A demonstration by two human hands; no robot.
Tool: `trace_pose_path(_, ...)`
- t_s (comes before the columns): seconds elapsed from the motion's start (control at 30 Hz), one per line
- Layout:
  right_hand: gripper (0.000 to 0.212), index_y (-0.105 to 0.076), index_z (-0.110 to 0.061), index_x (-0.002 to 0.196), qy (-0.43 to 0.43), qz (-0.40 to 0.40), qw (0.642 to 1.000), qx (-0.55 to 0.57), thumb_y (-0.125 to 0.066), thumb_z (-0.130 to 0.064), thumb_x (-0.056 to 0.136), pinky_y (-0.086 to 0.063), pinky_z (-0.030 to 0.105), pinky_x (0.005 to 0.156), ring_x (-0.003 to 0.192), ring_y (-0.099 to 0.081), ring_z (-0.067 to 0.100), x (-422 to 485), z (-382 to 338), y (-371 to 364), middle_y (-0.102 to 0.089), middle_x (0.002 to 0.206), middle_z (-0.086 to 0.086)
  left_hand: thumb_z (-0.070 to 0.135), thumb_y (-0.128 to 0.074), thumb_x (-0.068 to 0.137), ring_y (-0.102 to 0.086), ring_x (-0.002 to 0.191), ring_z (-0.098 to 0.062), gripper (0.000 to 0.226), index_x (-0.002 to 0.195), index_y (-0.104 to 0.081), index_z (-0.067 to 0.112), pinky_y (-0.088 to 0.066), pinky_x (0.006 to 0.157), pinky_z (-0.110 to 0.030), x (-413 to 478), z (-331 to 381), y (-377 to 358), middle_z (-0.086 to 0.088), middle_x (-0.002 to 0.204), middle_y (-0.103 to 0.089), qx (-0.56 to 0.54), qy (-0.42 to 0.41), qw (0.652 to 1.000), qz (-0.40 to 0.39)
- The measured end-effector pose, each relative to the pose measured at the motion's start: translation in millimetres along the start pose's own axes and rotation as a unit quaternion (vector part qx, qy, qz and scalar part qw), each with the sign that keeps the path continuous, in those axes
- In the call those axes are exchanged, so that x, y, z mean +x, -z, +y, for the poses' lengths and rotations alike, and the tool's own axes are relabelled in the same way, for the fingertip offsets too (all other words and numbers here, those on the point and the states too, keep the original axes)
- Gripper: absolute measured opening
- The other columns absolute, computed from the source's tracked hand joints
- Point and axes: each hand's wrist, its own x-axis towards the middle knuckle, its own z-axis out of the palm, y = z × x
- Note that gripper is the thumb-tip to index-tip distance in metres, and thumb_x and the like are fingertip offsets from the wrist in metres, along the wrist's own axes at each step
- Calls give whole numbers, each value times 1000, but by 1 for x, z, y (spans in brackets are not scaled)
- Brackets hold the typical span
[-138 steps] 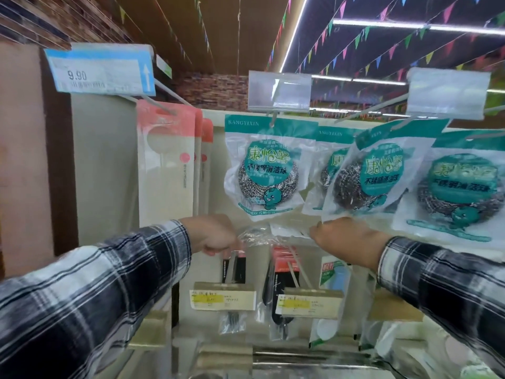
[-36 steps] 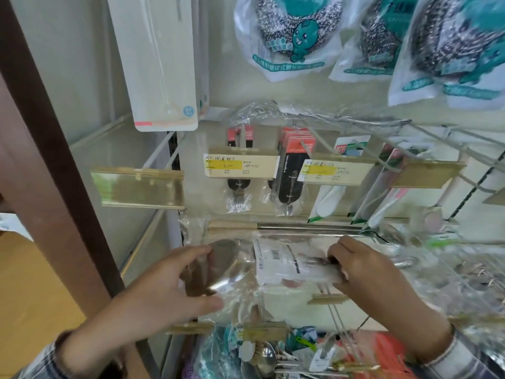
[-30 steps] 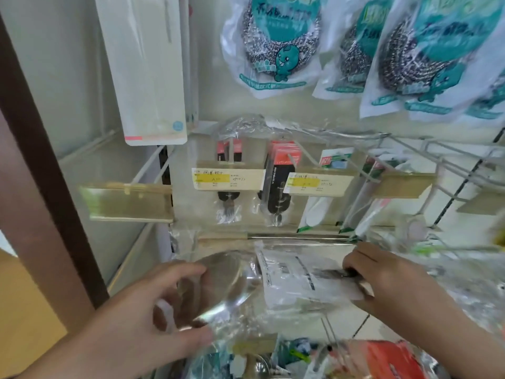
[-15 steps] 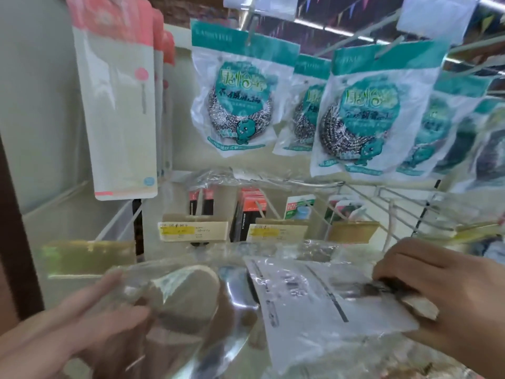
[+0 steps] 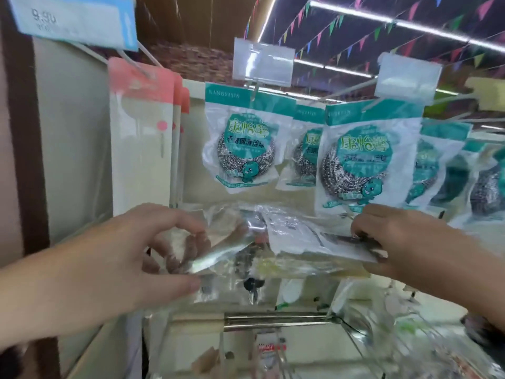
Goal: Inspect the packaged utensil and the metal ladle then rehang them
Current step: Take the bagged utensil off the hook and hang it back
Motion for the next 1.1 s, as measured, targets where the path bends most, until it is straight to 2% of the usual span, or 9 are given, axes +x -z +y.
trace_pose_path(0.07,14,-49,-25,87,1,-22,1000,-17,-61,-31,82,-48,29,67,77,-55,16,11,3,-4,-50,89,-6,84,-67,12,-62,74,5,84,93,-57,62,-54,72,-29,13,-2,2,25,96,-57,0,16,1000,-3)
trace_pose_path(0.13,12,-49,-22,88,7,-32,999,-29,-57,-29,84,-50,33,71,80,-57,19,21,4,-10,-51,91,-2,61,-81,38,-60,74,8,60,92,-55,59,-50,70,-24,28,1,4,16,98,-59,28,40,998,-29)
trace_pose_path(0.23,14,-48,-17,93,11,-47,997,-55,-54,-27,85,-48,32,70,85,-58,23,33,6,-20,-52,97,2,38,-82,64,-59,63,-6,41,93,-56,52,-46,65,-23,45,1,5,1,89,-67,56,55,996,-39)
trace_pose_path(0.37,16,-48,-12,102,28,-60,993,-95,-48,-22,90,-39,28,66,88,-59,24,49,10,-27,-52,103,6,42,-78,60,-54,78,-4,41,96,-57,42,-43,71,-27,68,-1,4,8,103,-56,56,94,991,-76)
trace_pose_path(0.53,14,-50,-8,99,20,-93,991,-95,-46,-7,86,-42,32,66,87,-59,27,74,14,-41,-56,100,10,24,-76,73,-63,102,-24,42,109,-56,30,-50,89,-36,93,-4,0,-7,115,-60,83,116,983,-111)
trace_pose_path(0.7,19,-53,-7,100,40,-101,989,-99,-44,-2,85,-36,30,66,93,-59,28,88,12,-60,-58,102,10,16,-76,74,-58,88,-16,47,116,-55,22,-52,71,-24,110,-9,-10,2,100,-54,82,140,976,-143)
trace_pose_path(0.8,22,-55,-8,102,43,-101,988,-106,-43,-3,86,-36,28,66,92,-60,26,91,13,-71,-60,106,11,15,-75,75,-57,88,-17,49,118,-54,19,-54,74,-28,113,-12,-16,-3,105,-54,86,141,974,-154)
trace_pose_path(0.9,24,-54,-6,107,42,-104,986,-120,-42,-2,86,-45,34,73,96,-61,30,93,11,-75,-59,110,13,16,-75,75,-53,73,-11,47,117,-54,20,-44,61,-19,112,-15,-18,-6,109,-60,86,129,977,-148)
trace_pose_path(1.1,28,-49,-8,114,40,-132,985,-101,-40,0,88,-47,35,78,99,-60,29,87,9,-79,-58,115,12,25,-72,75,-55,86,-9,39,111,-58,24,-46,75,-23,107,-23,-18,15,90,-55,104,90,981,-138)
